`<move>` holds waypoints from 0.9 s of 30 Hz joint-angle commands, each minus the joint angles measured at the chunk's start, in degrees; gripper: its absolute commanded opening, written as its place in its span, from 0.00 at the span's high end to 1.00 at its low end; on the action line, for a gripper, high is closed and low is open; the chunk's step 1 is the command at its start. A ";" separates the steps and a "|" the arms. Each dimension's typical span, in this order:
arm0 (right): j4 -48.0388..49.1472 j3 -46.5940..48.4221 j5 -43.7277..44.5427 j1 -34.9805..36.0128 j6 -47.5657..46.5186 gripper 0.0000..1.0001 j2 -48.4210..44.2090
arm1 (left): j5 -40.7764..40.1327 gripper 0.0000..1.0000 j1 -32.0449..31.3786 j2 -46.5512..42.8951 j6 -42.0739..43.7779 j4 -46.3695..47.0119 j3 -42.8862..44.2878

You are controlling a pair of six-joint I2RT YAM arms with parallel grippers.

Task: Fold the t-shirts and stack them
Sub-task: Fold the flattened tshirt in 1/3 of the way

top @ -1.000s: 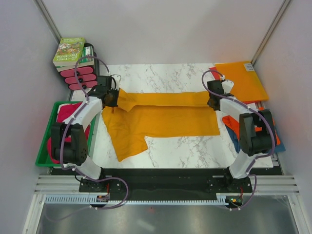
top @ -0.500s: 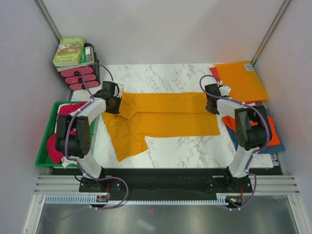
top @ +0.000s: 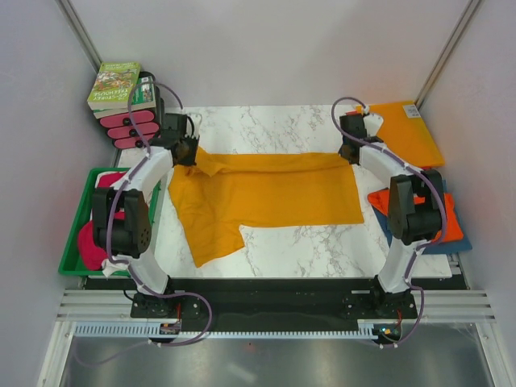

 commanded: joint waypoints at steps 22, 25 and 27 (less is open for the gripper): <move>-2.24 42.74 3.98 -1.87 -7.15 1.00 25.88 | -3.01 0.98 2.59 26.58 -0.24 2.47 40.18; -1.90 46.18 4.77 -1.87 -7.51 1.00 27.99 | -3.72 0.98 2.59 29.22 -0.41 2.47 43.61; -1.11 47.07 4.77 -1.96 -7.51 1.00 28.44 | -4.07 0.98 2.67 30.11 -0.59 2.64 45.81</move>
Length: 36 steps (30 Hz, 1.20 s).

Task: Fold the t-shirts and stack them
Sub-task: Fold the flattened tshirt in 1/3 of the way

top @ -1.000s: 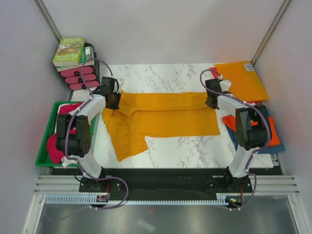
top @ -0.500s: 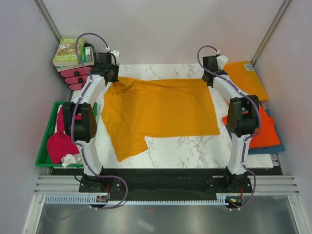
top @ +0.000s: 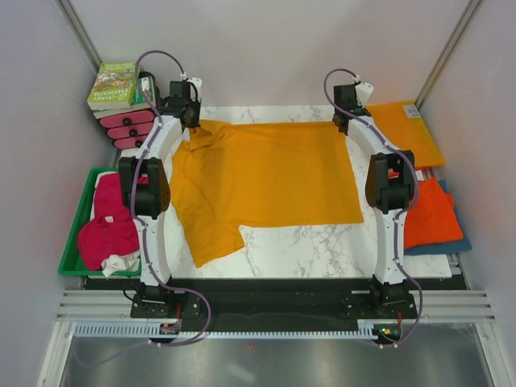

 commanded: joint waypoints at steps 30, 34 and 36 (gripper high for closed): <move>13.23 -5.09 2.49 -0.25 -0.87 1.00 -6.33 | -3.44 0.98 -0.50 0.84 1.50 7.24 13.97; 13.32 -5.96 1.97 -0.25 -0.25 1.00 -6.16 | -3.62 0.98 -0.68 1.36 2.29 7.24 13.71; 13.41 -6.49 1.97 -0.34 -0.25 1.00 -5.81 | -3.97 0.98 -0.68 1.80 2.55 7.24 13.53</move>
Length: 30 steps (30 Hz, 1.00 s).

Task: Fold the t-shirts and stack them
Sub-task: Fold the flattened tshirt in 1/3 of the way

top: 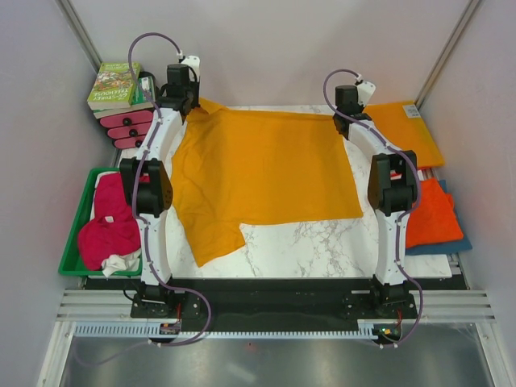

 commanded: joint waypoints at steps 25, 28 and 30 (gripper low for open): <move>4.39 -16.62 2.30 0.12 1.26 1.00 -12.63 | -3.58 0.98 0.11 -14.02 3.36 10.01 -27.12; 4.92 -20.14 2.56 0.30 1.70 1.00 -14.03 | -4.11 0.98 0.20 -14.64 3.89 10.54 -28.96; 5.27 -22.69 2.65 0.39 1.96 1.00 -14.83 | -4.38 0.98 0.20 -14.90 4.07 10.54 -29.75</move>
